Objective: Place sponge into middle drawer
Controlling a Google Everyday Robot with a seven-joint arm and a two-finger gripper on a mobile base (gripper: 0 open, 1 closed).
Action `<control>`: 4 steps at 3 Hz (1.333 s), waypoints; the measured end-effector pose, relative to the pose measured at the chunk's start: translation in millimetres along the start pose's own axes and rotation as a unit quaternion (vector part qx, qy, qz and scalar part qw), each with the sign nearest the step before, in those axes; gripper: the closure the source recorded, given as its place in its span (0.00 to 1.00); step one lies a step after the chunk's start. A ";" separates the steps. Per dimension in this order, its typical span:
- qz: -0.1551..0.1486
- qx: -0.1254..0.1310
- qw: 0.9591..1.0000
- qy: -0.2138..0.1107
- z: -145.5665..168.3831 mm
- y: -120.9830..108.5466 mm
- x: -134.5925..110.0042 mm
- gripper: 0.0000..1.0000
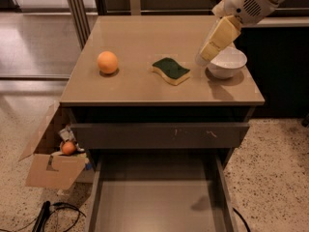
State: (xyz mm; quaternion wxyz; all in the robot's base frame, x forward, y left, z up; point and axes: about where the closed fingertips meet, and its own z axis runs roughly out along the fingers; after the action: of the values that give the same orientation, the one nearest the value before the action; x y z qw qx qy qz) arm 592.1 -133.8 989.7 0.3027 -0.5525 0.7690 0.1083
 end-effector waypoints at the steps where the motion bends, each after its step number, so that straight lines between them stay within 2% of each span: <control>1: -0.002 0.003 1.000 -0.001 9.5 -2.7 -1.8 0.00; 2: 0.017 0.014 1.000 -0.007 39.0 -14.6 11.5 0.00; 3: 0.049 0.041 0.998 -0.007 64.8 -28.8 31.4 0.00; 4: 0.081 0.080 0.993 -0.004 94.7 -47.5 45.0 0.00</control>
Offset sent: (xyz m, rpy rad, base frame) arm 0.0527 0.0012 -0.0687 0.0527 -0.0365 -0.1096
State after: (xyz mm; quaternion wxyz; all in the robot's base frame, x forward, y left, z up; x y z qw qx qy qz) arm 659.0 -139.0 896.2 0.3389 -0.4619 0.8164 0.0729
